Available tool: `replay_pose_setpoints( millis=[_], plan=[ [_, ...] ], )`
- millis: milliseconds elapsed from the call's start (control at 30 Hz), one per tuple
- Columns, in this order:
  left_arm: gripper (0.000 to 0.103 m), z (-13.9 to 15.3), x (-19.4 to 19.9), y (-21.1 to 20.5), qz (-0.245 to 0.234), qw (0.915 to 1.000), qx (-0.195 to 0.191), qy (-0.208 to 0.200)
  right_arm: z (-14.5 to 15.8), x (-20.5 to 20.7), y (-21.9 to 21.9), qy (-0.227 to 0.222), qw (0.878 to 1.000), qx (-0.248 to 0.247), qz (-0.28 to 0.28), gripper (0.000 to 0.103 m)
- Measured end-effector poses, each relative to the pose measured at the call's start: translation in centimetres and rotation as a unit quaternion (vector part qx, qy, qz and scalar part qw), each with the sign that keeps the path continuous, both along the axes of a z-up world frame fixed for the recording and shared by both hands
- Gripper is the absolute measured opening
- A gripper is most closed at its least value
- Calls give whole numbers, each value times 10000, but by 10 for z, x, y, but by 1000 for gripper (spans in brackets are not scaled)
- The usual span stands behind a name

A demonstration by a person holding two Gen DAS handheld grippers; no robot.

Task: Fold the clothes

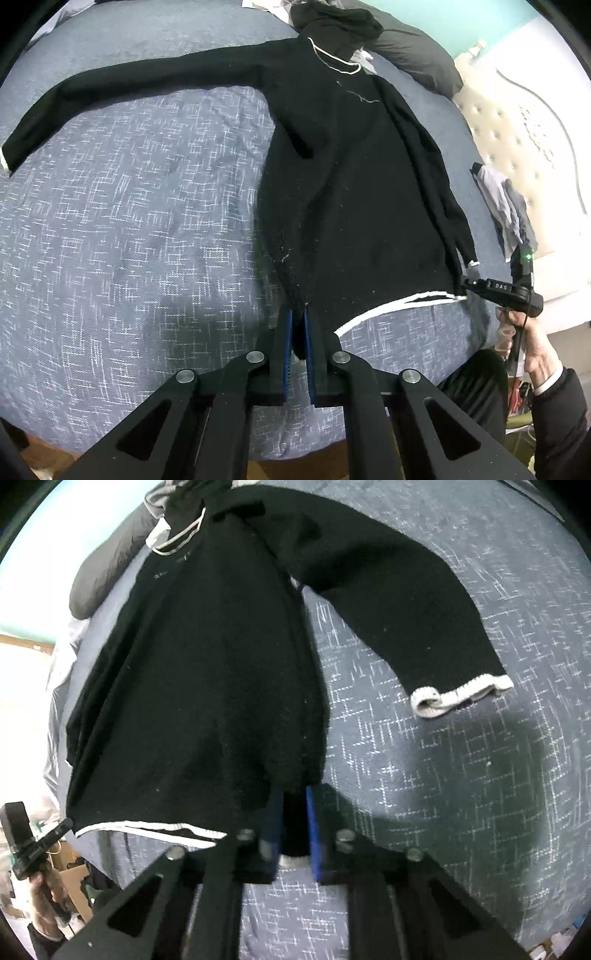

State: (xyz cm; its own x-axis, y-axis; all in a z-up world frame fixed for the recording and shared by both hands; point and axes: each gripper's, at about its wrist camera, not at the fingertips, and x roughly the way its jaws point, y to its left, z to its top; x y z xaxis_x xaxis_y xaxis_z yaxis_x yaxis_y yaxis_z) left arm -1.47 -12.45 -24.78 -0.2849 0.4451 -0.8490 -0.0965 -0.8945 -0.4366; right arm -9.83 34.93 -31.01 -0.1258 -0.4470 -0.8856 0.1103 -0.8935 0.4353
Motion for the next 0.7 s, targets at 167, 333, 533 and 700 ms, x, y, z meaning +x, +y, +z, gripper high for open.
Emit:
replay_pose_setpoints(
  millis=[167, 333, 533, 700],
  plan=[
    [7, 4, 1, -2, 5, 10000, 11, 40, 16, 2, 15, 247, 9997, -65, -30, 5],
    [7, 14, 3, -2, -8, 9999, 10, 131, 41, 9, 29, 451, 9989, -96, 24, 4],
    [7, 20, 16, 0, -148, 9998, -9, 154, 65, 7, 46, 543, 9984, 9, 138, 4],
    [7, 7, 24, -4, -135, 9999, -102, 31, 56, 9, 50, 412, 9989, 100, 210, 4]
  ],
)
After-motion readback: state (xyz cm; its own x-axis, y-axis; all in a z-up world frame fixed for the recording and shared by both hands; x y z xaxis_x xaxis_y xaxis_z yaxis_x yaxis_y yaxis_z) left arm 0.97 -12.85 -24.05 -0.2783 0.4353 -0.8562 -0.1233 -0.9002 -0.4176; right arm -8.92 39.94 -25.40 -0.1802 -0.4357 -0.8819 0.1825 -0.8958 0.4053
